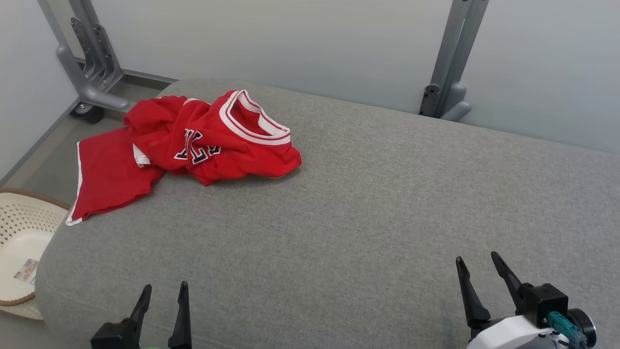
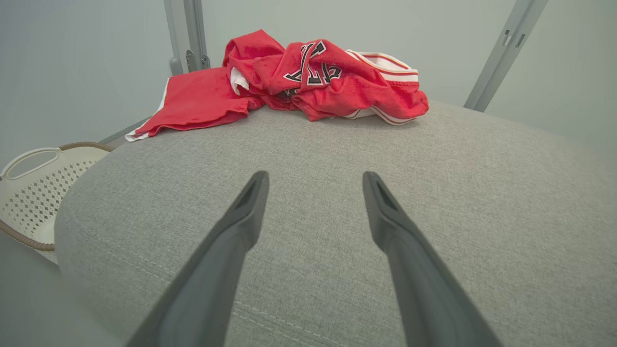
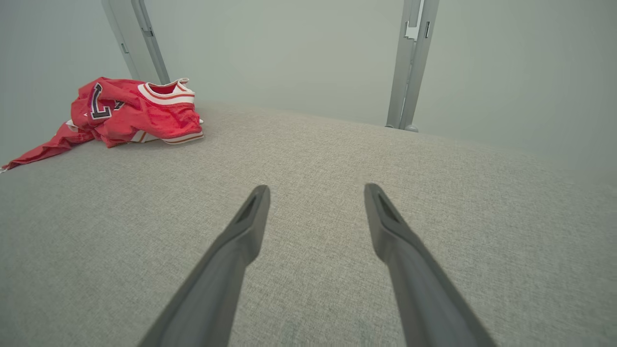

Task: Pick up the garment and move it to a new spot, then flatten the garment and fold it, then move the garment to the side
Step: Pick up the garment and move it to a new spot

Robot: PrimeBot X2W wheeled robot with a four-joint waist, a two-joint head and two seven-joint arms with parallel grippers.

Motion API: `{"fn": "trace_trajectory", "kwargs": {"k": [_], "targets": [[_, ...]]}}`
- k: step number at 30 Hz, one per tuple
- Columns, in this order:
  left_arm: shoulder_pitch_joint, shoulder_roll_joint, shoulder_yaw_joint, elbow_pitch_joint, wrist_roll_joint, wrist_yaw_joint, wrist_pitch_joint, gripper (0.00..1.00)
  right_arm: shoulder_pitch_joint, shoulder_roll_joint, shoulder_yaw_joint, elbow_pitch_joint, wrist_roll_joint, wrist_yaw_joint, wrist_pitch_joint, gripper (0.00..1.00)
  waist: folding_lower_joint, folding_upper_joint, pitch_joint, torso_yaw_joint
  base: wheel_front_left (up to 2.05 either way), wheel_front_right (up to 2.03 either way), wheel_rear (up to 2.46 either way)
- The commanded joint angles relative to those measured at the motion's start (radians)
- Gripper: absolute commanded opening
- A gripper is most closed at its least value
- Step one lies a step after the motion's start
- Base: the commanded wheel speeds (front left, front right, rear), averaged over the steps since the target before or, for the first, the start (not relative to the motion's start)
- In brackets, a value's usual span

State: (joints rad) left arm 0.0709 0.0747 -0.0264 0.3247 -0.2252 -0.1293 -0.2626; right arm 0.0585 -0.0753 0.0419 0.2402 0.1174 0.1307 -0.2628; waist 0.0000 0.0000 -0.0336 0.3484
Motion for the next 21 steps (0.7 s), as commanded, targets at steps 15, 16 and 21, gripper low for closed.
{"fn": "trace_trajectory", "kwargs": {"k": [15, 16, 21], "targets": [[-0.327, 0.029, -0.035, 0.112, -0.066, -0.002, -0.003, 1.0, -0.118, -0.042, -0.004, -0.045, -0.015, 0.0, -0.003, 1.0, 0.0, 0.0, 0.244, -0.113, 0.0, 0.0, 0.0], [-0.366, 0.035, -0.037, 0.131, -0.072, -0.001, 0.0, 1.0, -0.134, -0.046, -0.004, -0.051, -0.017, 0.0, -0.003, 1.0, 0.0, 0.0, 0.27, -0.12, 0.0, 0.0, 0.0], [-0.516, 0.059, -0.021, 0.208, -0.097, 0.006, 0.032, 1.0, -0.204, -0.048, -0.02, -0.079, -0.021, 0.0, -0.003, 1.0, 0.0, 0.0, 0.367, -0.148, 0.0, 0.0, 0.0]]}}
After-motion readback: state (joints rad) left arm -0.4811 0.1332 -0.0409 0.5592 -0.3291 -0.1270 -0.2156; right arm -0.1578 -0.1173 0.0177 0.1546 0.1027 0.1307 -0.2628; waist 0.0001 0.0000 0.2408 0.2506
